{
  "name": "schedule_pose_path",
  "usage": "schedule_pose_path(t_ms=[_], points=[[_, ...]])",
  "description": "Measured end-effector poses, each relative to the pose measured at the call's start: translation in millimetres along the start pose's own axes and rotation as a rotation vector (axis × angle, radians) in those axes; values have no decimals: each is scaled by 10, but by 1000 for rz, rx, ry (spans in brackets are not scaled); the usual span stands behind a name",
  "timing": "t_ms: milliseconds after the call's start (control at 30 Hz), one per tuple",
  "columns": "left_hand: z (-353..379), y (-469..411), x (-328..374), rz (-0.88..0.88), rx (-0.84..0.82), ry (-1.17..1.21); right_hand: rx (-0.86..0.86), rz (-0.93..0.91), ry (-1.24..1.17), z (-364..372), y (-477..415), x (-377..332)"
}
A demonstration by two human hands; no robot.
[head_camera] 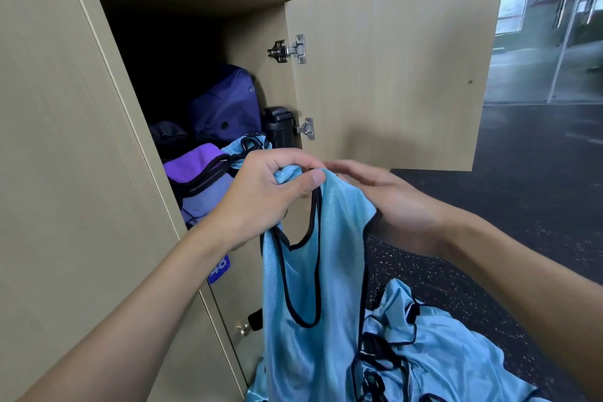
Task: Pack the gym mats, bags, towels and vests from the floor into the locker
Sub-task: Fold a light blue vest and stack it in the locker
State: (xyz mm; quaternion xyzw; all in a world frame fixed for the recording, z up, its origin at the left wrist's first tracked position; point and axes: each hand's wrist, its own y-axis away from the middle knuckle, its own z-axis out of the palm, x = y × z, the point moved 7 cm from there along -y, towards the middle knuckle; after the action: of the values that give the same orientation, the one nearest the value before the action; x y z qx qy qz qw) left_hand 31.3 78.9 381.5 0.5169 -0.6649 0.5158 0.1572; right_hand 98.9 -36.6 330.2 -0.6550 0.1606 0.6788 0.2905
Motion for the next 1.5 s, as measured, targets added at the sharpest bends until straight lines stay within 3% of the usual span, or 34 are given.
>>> schedule_pose_path(t_ms=[267, 433, 567, 733, 900, 1033, 1133, 1333, 1500], points=[[39, 24, 18, -11, -60, -12, -145, -8, 65, 65, 22, 2], [39, 30, -108, -162, 16, 88, 174, -100, 92, -163, -48, -40], [143, 19, -151, -149, -23, -107, 308, -135, 163, -258, -42, -48], [7, 9, -234, -173, 37, -119, 205, -156, 144, -258, -34, -108], [-1, -2, -302, -241, 93, 90, 181, -204, 169, -282, -15, -194], [39, -6, -375, -290, 56, 241, 26, -163, 232, -171, 39, -245], [23, -9, -381, -245, 75, 199, -47, -162, 340, -42, 84, -253], [-20, -20, -305, -145, 197, 170, 56, -242, 378, 76, 50, -154], [60, -16, -251, -133, 156, 184, 149, -304, 366, 101, 33, -118]])
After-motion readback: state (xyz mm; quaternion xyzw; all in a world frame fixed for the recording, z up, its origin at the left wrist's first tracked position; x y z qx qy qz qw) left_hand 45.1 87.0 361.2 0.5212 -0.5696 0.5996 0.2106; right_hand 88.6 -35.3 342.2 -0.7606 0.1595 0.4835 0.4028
